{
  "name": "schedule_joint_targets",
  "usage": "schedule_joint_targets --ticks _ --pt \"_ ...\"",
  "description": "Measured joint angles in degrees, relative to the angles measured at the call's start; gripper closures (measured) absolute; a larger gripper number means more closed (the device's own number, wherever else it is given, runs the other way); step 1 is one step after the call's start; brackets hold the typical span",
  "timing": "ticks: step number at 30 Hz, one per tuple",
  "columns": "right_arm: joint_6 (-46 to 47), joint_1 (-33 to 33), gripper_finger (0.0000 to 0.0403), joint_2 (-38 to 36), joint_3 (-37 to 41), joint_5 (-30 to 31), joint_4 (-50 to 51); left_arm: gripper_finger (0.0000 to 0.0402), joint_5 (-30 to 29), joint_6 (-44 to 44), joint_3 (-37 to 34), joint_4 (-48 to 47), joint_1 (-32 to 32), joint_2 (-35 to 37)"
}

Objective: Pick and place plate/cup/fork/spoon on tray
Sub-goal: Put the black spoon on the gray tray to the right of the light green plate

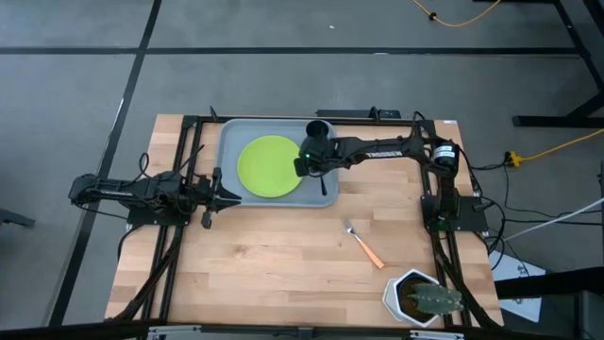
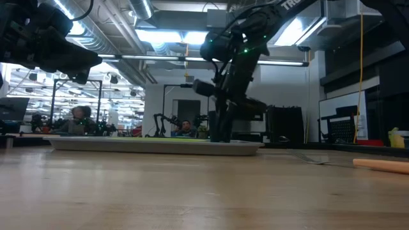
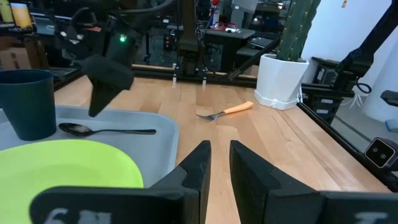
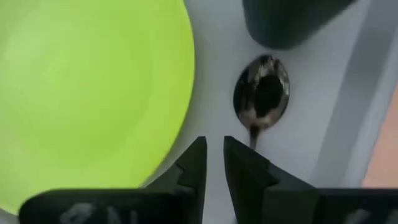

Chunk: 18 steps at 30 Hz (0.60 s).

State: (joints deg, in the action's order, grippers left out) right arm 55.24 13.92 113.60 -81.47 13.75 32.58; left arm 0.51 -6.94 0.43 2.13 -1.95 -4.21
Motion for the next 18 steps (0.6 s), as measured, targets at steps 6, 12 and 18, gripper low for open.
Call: schedule_joint_targets --ticks 6,12,18 --pt "1.3 0.0 0.0343 0.2 1.9 -1.3 -0.2 0.0349 0.1 0.0 0.0 0.0 0.0 0.0" --pt "-0.2 0.1 0.0343 0.7 2.1 -1.4 -2.2 0.0349 0.1 0.0 0.0 0.0 0.0 0.0" --pt "-1.6 0.1 0.0343 1.5 2.2 -1.5 -4.2 0.0349 0.1 0.0 0.0 0.0 0.0 0.0"
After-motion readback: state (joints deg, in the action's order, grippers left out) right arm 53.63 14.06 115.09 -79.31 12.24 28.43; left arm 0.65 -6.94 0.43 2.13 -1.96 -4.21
